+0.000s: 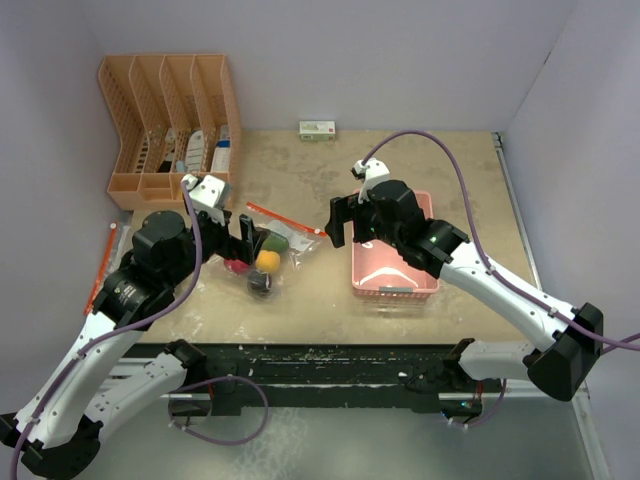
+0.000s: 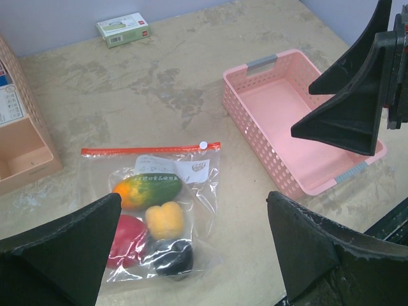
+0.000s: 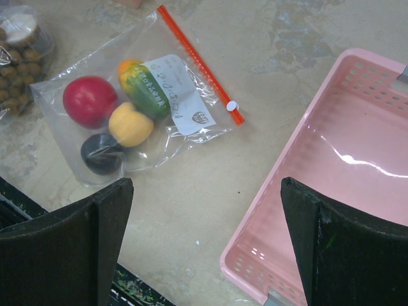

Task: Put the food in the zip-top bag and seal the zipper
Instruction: Reset both arms

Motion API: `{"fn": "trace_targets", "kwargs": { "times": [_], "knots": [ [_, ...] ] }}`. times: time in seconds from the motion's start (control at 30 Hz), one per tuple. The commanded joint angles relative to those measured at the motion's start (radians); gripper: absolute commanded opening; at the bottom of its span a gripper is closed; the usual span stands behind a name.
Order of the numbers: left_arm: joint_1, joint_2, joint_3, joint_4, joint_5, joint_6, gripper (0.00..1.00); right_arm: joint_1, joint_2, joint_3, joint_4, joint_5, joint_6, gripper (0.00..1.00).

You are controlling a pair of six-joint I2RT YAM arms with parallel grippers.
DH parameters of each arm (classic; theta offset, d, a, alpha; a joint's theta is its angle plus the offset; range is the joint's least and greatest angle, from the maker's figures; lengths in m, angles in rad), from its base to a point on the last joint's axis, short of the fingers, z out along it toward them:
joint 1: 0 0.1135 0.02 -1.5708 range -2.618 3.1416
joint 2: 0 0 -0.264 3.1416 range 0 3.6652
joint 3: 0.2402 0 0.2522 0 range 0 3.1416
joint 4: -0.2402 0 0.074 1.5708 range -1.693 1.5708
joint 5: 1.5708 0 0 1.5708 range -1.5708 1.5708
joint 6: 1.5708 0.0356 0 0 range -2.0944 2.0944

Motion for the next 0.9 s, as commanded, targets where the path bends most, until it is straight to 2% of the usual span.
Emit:
{"fn": "trace_targets", "kwargs": {
  "times": [0.0, 0.87],
  "knots": [
    [0.003, -0.009, 0.005, 0.019, -0.008, -0.018, 0.99, -0.003, -0.04, 0.012, 0.019, 0.006, 0.014, 1.0],
    [0.004, -0.009, 0.002, 0.016, -0.009, -0.02, 0.99, -0.003, -0.05, 0.001, 0.03, 0.0, 0.013, 0.99]
  ]
}}
